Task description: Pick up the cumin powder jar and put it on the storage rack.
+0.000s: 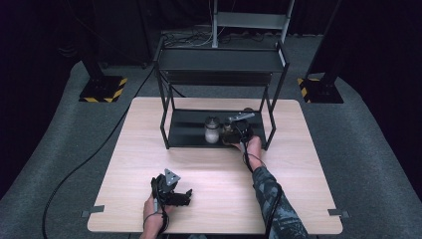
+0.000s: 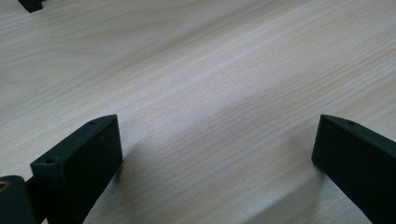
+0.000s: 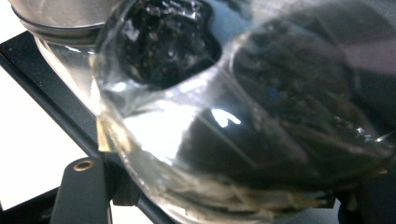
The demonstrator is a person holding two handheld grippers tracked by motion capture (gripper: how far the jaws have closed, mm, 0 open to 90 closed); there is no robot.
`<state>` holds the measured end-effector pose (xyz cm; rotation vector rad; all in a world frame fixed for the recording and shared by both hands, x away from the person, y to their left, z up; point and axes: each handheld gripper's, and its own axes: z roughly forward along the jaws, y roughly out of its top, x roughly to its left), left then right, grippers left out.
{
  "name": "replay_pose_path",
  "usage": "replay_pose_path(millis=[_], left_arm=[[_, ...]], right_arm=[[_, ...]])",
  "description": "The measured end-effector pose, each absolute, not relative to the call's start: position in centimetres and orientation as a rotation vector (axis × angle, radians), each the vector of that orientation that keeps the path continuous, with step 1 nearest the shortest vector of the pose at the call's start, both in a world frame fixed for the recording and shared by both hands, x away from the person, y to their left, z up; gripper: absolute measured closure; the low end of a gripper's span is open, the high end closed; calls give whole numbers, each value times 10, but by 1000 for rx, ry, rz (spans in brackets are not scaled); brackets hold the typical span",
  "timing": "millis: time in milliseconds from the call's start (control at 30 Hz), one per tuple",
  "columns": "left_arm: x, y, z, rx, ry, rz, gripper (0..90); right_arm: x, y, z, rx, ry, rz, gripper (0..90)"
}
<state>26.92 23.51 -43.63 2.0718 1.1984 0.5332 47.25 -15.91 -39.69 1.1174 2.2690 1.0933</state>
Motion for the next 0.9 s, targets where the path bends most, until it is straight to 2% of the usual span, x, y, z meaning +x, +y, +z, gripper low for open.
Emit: replay_pose_path(millis=[900], left_arm=[[269, 235, -436, 2072, 1198, 533, 12]], right_arm=[[474, -160, -396, 1122, 2276, 1089, 299]])
